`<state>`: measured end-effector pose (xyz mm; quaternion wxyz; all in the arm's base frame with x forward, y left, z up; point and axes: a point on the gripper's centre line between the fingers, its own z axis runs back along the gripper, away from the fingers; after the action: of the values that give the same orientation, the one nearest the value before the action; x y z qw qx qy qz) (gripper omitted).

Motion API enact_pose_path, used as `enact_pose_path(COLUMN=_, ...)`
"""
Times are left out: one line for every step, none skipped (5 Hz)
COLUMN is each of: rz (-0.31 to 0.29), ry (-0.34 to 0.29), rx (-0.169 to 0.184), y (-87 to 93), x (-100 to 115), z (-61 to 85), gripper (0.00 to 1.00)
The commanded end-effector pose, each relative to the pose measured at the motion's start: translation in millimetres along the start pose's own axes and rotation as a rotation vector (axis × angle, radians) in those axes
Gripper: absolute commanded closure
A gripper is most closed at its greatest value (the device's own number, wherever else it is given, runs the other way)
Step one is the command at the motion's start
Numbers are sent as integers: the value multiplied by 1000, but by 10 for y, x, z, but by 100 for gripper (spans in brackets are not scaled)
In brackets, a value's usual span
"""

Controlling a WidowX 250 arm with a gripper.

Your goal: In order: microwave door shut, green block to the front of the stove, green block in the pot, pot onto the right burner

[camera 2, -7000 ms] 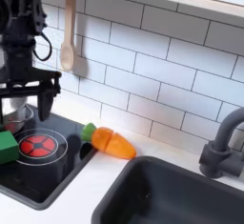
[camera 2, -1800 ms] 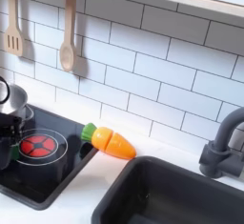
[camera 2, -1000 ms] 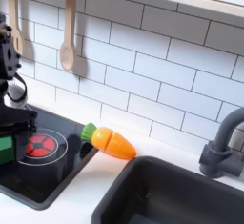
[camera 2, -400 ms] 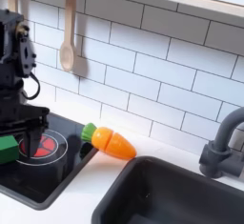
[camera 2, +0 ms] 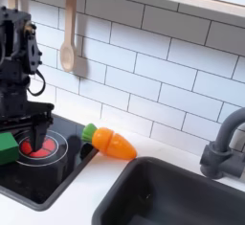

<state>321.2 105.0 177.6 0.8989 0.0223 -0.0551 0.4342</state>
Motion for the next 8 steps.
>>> enact_pose_path(rz=12, ry=9, rx=-1, y=-122, x=198, z=-54, gripper=0)
enact_pose_path(rz=23, ry=6, rx=4, y=-186, x=305, z=-74, gripper=0)
enact_pose_path(rz=37, ry=1, rx=17, y=-213, x=382, z=-112, gripper=0)
enact_pose_path(rz=50, ry=-3, rx=49, y=-199, x=426, z=-132, gripper=0)
enact_pose_path(rz=29, ry=38, rx=62, y=-119, x=402, z=-84, gripper=0)
enact_pose_path(rz=53, ry=28, rx=61, y=10, x=412, z=-40, gripper=0)
enact_pose_path(rz=56, ry=36, rx=72, y=102, x=447, z=-96, gripper=0)
enact_pose_path(rz=51, ry=27, rx=71, y=139, x=412, z=-92, gripper=0)
